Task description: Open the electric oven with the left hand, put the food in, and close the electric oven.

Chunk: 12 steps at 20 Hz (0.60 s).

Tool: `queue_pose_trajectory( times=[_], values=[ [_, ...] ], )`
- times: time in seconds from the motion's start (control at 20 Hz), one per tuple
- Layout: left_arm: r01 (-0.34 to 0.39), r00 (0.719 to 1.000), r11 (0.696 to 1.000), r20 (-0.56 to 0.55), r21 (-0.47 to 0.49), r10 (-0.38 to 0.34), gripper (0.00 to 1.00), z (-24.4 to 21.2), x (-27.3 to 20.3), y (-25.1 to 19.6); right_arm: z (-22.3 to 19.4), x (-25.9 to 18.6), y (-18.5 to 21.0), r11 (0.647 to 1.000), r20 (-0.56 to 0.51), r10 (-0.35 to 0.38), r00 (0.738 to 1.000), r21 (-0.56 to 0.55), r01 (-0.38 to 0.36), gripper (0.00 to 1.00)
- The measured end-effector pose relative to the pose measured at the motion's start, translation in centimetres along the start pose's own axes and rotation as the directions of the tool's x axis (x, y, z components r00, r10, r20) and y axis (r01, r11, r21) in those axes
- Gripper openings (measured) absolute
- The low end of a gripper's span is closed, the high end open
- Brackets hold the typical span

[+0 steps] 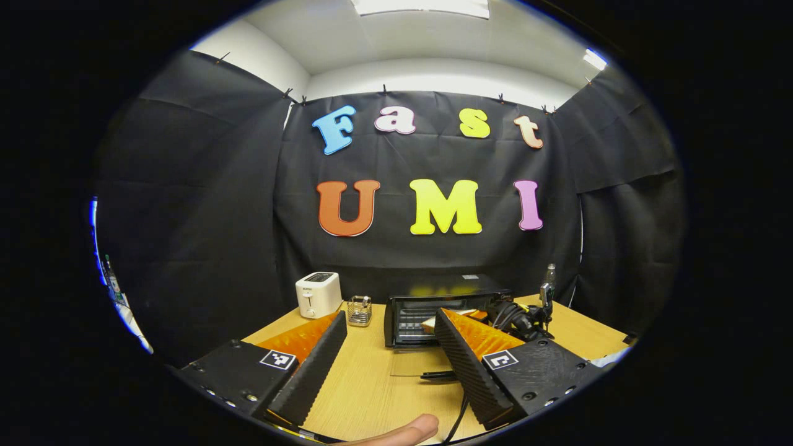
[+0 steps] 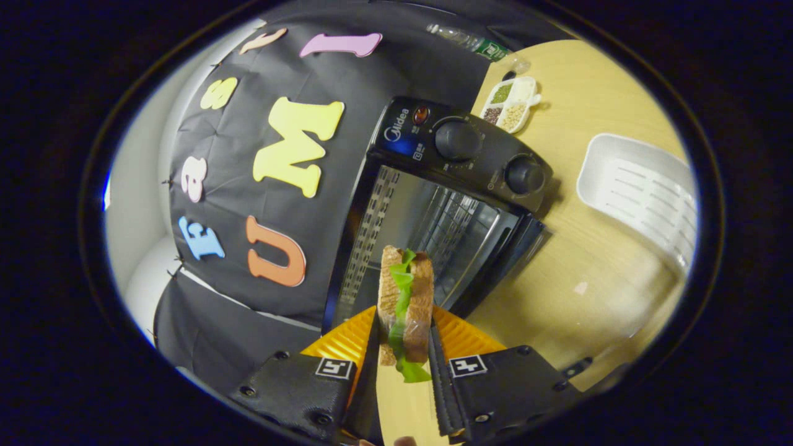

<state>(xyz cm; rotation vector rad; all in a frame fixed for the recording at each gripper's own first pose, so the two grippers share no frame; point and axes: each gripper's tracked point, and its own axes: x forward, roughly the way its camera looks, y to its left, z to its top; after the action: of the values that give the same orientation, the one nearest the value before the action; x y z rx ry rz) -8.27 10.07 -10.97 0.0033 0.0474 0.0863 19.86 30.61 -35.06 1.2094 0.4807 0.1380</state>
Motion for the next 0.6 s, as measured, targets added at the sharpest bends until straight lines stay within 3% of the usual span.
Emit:
queue_pose_trajectory(
  times=[0.15, 0.2, 0.35, 0.4, 0.6],
  values=[
    [-0.01, 1.0, 1.0, -0.017, -0.014, 0.01, 0.94, -0.5, -0.1, 1.3, -0.1, 3.9, 0.5, 0.999, 0.066, 0.009, 0.998, 0.036, -0.012, 0.39],
    [-0.014, 1.0, 1.0, -0.021, -0.017, 0.013, 0.84, -0.6, 0.0, 1.7, 0.2, 5.1, 0.7, 0.999, 0.089, 0.013, 0.996, 0.039, -0.017, 0.38],
    [0.014, 0.999, 1.0, -0.029, -0.02, -0.014, 0.84, -1.1, -0.1, 1.6, 1.6, 7.4, 0.7, 0.999, 0.161, 0.026, 0.987, 0.021, -0.029, 0.39],
    [0.019, 0.999, 1.0, -0.028, -0.016, -0.019, 0.93, -1.1, -0.1, 1.6, 2.3, 8.1, 0.4, 1.0, 0.188, 0.022, 0.982, 0.002, -0.023, 0.39],
    [0.051, 0.996, 0.998, -0.07, -0.044, -0.054, 0.93, -2.4, 0.0, 1.2, 2.8, 10.0, -1.4, 0.999, 0.203, -0.007, 0.979, -0.031, 0.014, 0.39]
  ],
)
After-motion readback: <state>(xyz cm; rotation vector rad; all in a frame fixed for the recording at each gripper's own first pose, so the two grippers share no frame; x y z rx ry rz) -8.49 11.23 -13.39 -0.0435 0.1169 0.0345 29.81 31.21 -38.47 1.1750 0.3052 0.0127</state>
